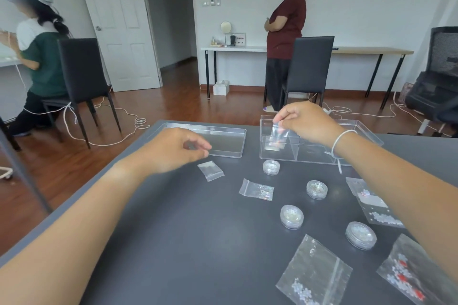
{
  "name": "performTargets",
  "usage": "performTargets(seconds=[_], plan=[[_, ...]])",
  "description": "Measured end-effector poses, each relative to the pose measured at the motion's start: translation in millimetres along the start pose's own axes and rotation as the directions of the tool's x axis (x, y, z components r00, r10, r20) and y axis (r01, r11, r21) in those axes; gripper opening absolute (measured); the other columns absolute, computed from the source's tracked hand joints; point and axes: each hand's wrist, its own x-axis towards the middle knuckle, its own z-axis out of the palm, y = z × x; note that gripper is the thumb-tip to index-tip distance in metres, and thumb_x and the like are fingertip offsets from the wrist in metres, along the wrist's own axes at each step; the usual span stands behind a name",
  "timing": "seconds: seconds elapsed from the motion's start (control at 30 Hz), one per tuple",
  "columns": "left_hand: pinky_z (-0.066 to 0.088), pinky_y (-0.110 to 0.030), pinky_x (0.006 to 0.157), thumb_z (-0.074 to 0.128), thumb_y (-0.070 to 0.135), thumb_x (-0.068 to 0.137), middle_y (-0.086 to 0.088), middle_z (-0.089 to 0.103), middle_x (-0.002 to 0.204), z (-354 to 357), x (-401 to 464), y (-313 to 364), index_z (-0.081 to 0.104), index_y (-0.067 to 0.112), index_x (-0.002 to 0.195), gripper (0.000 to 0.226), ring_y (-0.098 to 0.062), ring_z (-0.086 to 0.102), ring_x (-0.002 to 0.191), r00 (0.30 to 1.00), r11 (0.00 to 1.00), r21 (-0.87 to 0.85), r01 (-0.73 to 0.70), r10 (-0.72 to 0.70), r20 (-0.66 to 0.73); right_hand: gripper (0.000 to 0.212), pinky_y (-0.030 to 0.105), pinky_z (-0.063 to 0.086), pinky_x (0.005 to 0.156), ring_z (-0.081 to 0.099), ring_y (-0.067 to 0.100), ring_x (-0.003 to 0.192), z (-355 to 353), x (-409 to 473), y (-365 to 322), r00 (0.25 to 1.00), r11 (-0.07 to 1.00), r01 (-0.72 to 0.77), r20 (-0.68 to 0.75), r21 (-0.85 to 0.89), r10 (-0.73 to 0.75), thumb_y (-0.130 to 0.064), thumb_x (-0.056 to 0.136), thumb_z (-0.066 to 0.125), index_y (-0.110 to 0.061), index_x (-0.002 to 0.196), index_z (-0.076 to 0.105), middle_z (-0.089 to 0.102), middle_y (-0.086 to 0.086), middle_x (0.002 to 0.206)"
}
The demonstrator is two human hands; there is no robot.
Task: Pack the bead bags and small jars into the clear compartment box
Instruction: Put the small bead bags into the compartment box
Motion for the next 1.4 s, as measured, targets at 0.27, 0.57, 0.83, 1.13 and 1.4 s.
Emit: performTargets(seconds=[0.27,0.57,0.83,1.13,1.4], plan=[[0.031,-0.009,0.072,0.063,0.04,0.079,0.019,0.052,0.101,3.4,0.8,-0.9,0.061,0.034,0.109,0.031,0.011,0.045,0.08,0.989,0.994,0.11,0.013,-0.029,0.142,0.02,0.044,0.028,0.105,0.052,0.023,0.114,5.9,0.3,-0.5,0.999,0.962,0.024,-0.029,-0.271,-0.033,-0.02,0.088,0.052,-0.026,0.091,0.072,0.069,-0.004,0.109],[0.024,-0.02,0.1,0.049,0.01,0.085,0.03,0.049,0.113,11.3,-2.7,7.9,0.059,0.041,0.111,0.042,-0.005,0.037,0.121,0.95,0.993,0.064,-0.099,0.075,0.303,0.022,0.03,0.03,0.091,0.045,0.013,0.088,2.2,-42.0,-22.1,0.956,0.921,0.266,-0.04,-0.284,-0.289,-0.018,0.088,0.052,-0.029,0.094,0.07,0.058,-0.013,0.088],[0.033,-0.021,0.09,0.05,0.009,0.083,0.02,0.048,0.112,12.2,-5.1,16.5,0.06,0.038,0.109,0.04,-0.011,0.046,0.104,0.939,0.992,0.096,-0.08,0.042,0.343,0.021,0.017,0.031,0.076,0.042,-0.005,0.081,21.4,-81.9,-40.2,0.887,0.917,0.371,0.349,-0.144,-0.303,-0.027,0.084,0.059,-0.034,0.102,0.066,0.055,-0.026,0.086],[0.035,-0.017,0.081,0.051,0.012,0.083,0.02,0.047,0.108,9.2,-6.8,17.0,0.06,0.04,0.107,0.038,-0.01,0.049,0.1,0.928,0.992,0.122,-0.041,-0.008,0.372,0.039,0.023,0.024,0.089,0.032,0.01,0.099,33.6,-82.8,-35.9,0.836,0.891,0.385,0.5,-0.24,-0.227,-0.034,0.083,0.059,-0.038,0.122,0.052,0.052,-0.015,0.127],[0.035,-0.005,0.06,0.065,0.022,0.079,0.012,0.049,0.091,8.1,-5.4,14.5,0.06,0.036,0.096,0.022,-0.001,0.048,0.07,0.949,0.998,0.066,-0.016,-0.006,0.315,0.028,0.014,0.034,0.078,0.042,-0.003,0.085,35.2,-81.3,-34.1,0.837,0.933,0.336,0.497,-0.131,-0.231,-0.025,0.08,0.065,-0.033,0.107,0.061,0.052,-0.013,0.101]])
